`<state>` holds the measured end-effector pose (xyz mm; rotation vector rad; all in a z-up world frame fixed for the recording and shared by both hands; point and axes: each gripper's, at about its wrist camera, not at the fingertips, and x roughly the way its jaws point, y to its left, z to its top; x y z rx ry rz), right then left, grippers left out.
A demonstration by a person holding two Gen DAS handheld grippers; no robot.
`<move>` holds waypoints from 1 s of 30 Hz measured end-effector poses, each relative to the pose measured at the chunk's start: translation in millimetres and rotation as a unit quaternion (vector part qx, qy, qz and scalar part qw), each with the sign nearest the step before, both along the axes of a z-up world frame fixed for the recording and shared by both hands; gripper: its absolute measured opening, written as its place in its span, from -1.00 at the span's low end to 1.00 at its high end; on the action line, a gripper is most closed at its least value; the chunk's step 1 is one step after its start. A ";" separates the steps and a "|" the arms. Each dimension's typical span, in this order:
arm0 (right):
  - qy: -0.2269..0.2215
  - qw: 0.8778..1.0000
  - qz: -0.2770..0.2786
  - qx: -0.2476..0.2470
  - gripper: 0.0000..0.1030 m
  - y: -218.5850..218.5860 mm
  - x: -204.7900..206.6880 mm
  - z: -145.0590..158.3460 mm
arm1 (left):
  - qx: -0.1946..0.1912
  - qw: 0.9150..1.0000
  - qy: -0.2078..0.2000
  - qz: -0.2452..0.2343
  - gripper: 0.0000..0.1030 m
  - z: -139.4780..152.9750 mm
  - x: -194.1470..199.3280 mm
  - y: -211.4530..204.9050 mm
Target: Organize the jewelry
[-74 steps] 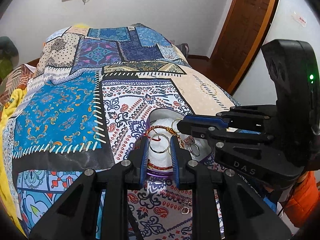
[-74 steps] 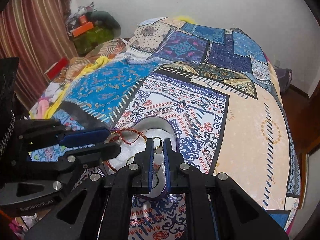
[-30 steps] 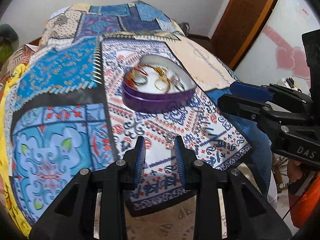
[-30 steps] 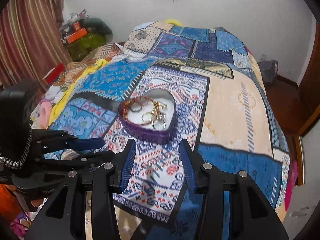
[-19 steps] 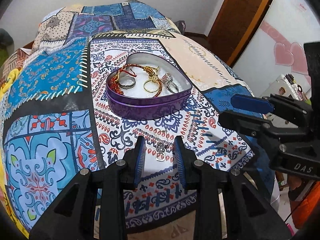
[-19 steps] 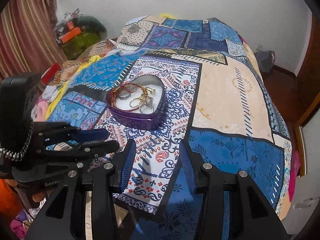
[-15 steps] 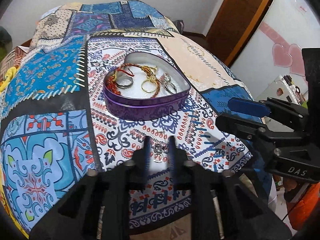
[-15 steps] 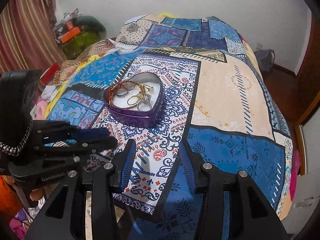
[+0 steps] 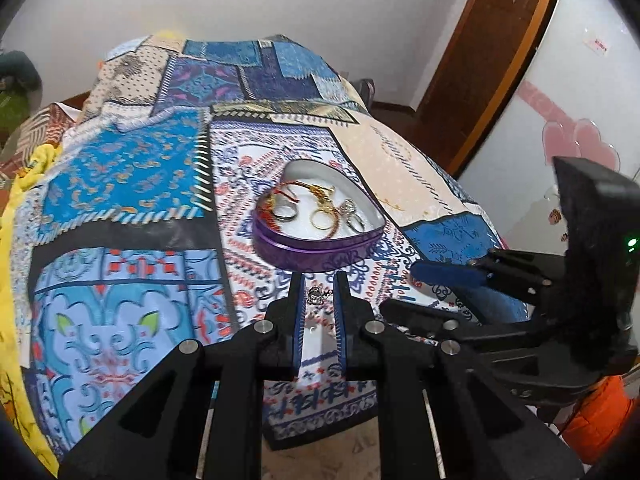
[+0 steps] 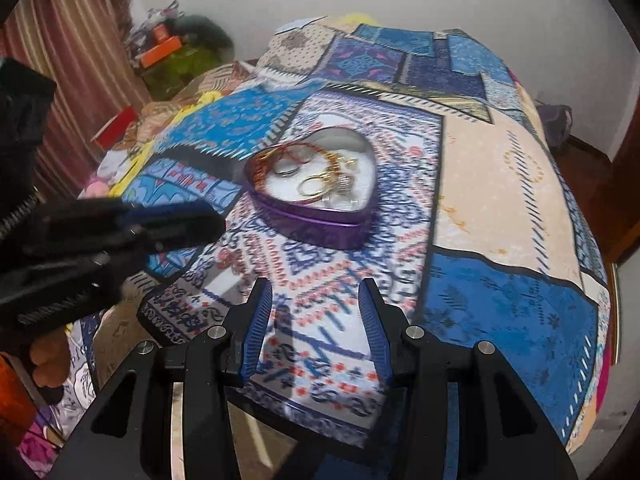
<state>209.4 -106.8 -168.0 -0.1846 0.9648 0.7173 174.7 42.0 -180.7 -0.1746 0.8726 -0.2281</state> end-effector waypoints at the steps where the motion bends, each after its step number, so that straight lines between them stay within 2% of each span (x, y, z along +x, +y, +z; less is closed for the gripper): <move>1: -0.002 1.000 0.005 -0.003 -0.20 3.9 -1.2 -0.7 | 0.001 1.000 -0.002 0.003 -0.77 1.1 -2.8 2.9; 6: -0.012 0.999 0.032 -0.025 -0.20 24.9 -6.1 -3.9 | 0.002 1.000 -0.001 0.014 -0.76 -1.7 -12.7 15.6; 10: -0.005 0.998 0.061 -0.035 -0.21 36.3 -6.8 -8.8 | 0.007 1.000 0.000 0.027 -0.77 -8.2 -19.6 23.7; 11: -0.005 0.997 0.068 -0.037 -0.24 39.2 -7.1 -9.3 | 0.003 1.000 0.000 0.030 -0.77 -10.1 -21.5 25.6; 12: -0.008 0.996 0.075 -0.044 -0.40 42.2 -7.6 -10.1 | -0.003 0.999 0.002 0.034 -0.77 -12.4 -22.9 28.5; 14: -0.008 0.995 0.087 -0.053 -0.56 47.0 -8.2 -12.4 | -0.009 0.999 0.005 0.039 -0.77 -15.6 -26.5 32.3; 16: -0.013 0.994 0.093 -0.061 -0.62 50.8 -10.2 -15.1 | -0.012 0.999 0.008 0.043 -0.77 -18.0 -27.2 35.2; 18: -0.014 0.993 0.099 -0.064 -0.81 52.0 -11.1 -16.8 | -0.014 0.999 0.010 0.046 -0.77 -18.7 -27.0 36.8; 19: -0.012 0.993 0.101 -0.061 -0.81 51.9 -11.3 -16.9 | -0.013 0.999 0.009 0.047 -0.77 -18.2 -27.1 37.1; 25: -0.008 0.996 0.084 -0.040 -0.81 44.3 -6.6 -12.2 | -0.004 0.999 -0.002 0.041 -0.76 -7.7 -24.1 32.8; 30: -0.022 0.999 0.046 -0.007 -0.81 28.0 1.9 6.4 | 0.002 0.999 -0.025 0.032 -0.76 9.7 -16.3 24.6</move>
